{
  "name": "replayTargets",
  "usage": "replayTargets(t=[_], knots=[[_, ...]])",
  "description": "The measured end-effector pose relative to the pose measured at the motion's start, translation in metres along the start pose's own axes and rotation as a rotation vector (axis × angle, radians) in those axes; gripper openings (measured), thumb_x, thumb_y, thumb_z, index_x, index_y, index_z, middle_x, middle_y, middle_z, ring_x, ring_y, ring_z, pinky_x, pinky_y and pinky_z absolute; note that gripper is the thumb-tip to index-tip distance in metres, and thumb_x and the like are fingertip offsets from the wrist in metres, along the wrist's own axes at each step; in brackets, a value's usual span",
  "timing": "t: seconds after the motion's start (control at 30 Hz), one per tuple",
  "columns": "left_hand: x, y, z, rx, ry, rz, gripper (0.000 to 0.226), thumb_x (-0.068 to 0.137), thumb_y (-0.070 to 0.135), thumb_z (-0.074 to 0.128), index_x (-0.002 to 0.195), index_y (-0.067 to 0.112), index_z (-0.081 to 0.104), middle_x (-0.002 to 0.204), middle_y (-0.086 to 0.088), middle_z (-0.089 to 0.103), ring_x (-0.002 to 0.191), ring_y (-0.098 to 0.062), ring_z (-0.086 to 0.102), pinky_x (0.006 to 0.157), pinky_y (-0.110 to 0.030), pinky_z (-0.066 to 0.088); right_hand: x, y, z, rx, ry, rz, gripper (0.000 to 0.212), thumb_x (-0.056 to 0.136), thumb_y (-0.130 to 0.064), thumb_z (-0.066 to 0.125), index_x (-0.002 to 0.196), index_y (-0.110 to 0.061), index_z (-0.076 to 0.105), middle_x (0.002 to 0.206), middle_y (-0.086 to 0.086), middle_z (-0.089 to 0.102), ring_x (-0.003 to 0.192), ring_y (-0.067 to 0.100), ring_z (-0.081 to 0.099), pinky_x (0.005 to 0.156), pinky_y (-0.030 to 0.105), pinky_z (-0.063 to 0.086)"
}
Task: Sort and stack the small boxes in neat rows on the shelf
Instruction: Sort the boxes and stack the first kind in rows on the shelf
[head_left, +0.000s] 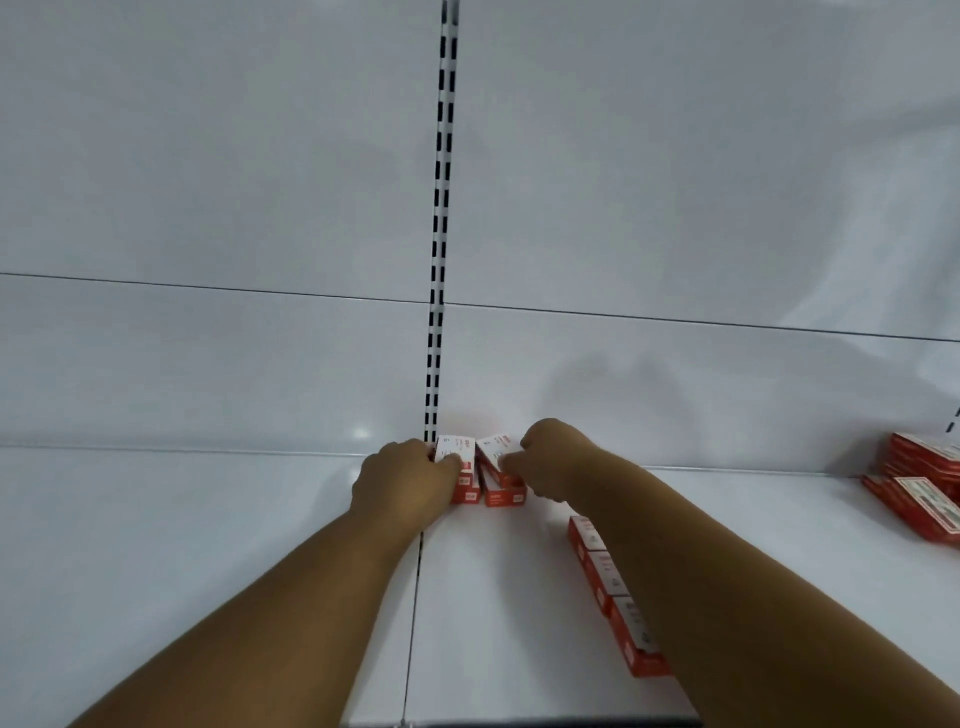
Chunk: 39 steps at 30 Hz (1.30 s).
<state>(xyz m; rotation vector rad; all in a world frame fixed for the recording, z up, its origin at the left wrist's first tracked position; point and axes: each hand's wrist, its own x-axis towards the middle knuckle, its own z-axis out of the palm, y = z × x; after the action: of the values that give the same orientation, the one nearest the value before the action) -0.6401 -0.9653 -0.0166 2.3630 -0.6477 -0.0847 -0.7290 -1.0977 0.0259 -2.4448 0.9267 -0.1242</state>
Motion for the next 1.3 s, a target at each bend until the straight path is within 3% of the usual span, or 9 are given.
replayTargets(t=[0.13, 0.3, 0.47, 0.6, 0.73, 0.87, 1.0, 1.1, 1.3], knots=[[-0.001, -0.003, -0.006, -0.293, 0.031, 0.006, 0.025, 0.093, 0.028, 0.056, 0.116, 0.022, 0.061, 0.115, 0.003, 0.068, 0.098, -0.018, 0.063, 0.072, -0.026, 0.049, 0.001, 0.005, -0.004, 0.237, 0.084, 0.017, 0.023, 0.087, -0.013, 0.060, 0.110, -0.009, 0.065, 0.101, 0.011, 0.070, 0.083, 0.024, 0.068, 0.064, 0.030, 0.054], [-0.011, 0.006, -0.010, -0.596, 0.074, 0.099, 0.030, 0.097, 0.019, 0.060, 0.120, 0.032, 0.047, 0.108, 0.013, 0.056, 0.076, -0.001, 0.060, 0.051, -0.009, 0.047, -0.012, 0.017, -0.012, 0.706, 0.068, -0.081, 0.021, 0.092, -0.010, 0.062, 0.113, -0.013, 0.064, 0.096, 0.007, 0.072, 0.085, 0.022, 0.069, 0.075, 0.032, 0.059], [-0.018, 0.009, -0.014, -0.819, -0.002, 0.125, 0.064, 0.089, 0.005, 0.067, 0.129, 0.049, 0.043, 0.106, 0.006, 0.064, 0.089, -0.016, 0.070, 0.065, -0.027, 0.060, -0.027, 0.031, -0.022, 0.843, 0.075, -0.154, 0.028, 0.088, -0.003, 0.066, 0.112, -0.017, 0.061, 0.098, 0.010, 0.073, 0.077, 0.023, 0.063, 0.064, 0.029, 0.047], [-0.021, 0.010, -0.014, -0.914, -0.093, 0.144, 0.053, 0.088, 0.000, 0.064, 0.114, 0.047, 0.058, 0.110, -0.003, 0.066, 0.093, -0.021, 0.071, 0.066, -0.032, 0.057, -0.036, 0.046, -0.027, 0.933, 0.100, -0.200, 0.026, 0.088, -0.004, 0.069, 0.109, -0.018, 0.063, 0.094, 0.012, 0.074, 0.069, 0.022, 0.054, 0.059, 0.029, 0.043], [-0.028, 0.014, -0.008, -0.867, -0.143, 0.196, 0.061, 0.091, 0.000, 0.061, 0.115, 0.055, 0.056, 0.113, 0.001, 0.067, 0.096, -0.022, 0.069, 0.074, -0.037, 0.058, -0.043, 0.063, -0.033, 0.881, 0.126, -0.248, 0.019, 0.088, -0.008, 0.070, 0.101, -0.021, 0.066, 0.089, 0.007, 0.076, 0.072, 0.024, 0.049, 0.063, 0.031, 0.042], [-0.036, 0.027, -0.001, -0.753, -0.134, 0.210, 0.050, 0.094, 0.006, 0.060, 0.127, 0.041, 0.047, 0.110, 0.004, 0.069, 0.089, -0.014, 0.067, 0.072, -0.031, 0.054, -0.048, 0.084, -0.051, 0.814, 0.164, -0.294, 0.019, 0.088, -0.005, 0.069, 0.101, -0.019, 0.066, 0.087, 0.004, 0.076, 0.072, 0.019, 0.056, 0.067, 0.031, 0.044], [-0.045, 0.053, 0.001, -0.480, -0.124, 0.300, 0.029, 0.098, 0.014, 0.058, 0.110, 0.041, 0.056, 0.102, 0.018, 0.067, 0.088, -0.003, 0.067, 0.075, -0.024, 0.059, -0.044, 0.113, -0.070, 0.644, 0.182, -0.282, 0.017, 0.089, -0.012, 0.068, 0.098, -0.027, 0.066, 0.089, -0.001, 0.076, 0.088, 0.036, 0.063, 0.076, 0.038, 0.052], [-0.046, 0.073, 0.010, -0.278, -0.102, 0.354, 0.024, 0.099, 0.018, 0.054, 0.107, 0.040, 0.058, 0.101, 0.025, 0.063, 0.090, 0.001, 0.064, 0.076, -0.025, 0.057, -0.036, 0.135, -0.076, 0.526, 0.154, -0.238, 0.013, 0.090, -0.016, 0.068, 0.095, -0.028, 0.066, 0.092, -0.003, 0.074, 0.090, 0.032, 0.065, 0.077, 0.041, 0.055], [-0.033, 0.104, 0.047, -0.051, -0.040, 0.340, 0.019, 0.099, 0.018, 0.051, 0.090, 0.033, 0.059, 0.110, 0.009, 0.055, 0.098, -0.011, 0.058, 0.075, -0.029, 0.056, -0.010, 0.166, -0.079, 0.236, 0.091, -0.167, 0.012, 0.094, -0.018, 0.061, 0.097, -0.027, 0.068, 0.096, -0.007, 0.068, 0.076, 0.008, 0.064, 0.058, 0.016, 0.047]])
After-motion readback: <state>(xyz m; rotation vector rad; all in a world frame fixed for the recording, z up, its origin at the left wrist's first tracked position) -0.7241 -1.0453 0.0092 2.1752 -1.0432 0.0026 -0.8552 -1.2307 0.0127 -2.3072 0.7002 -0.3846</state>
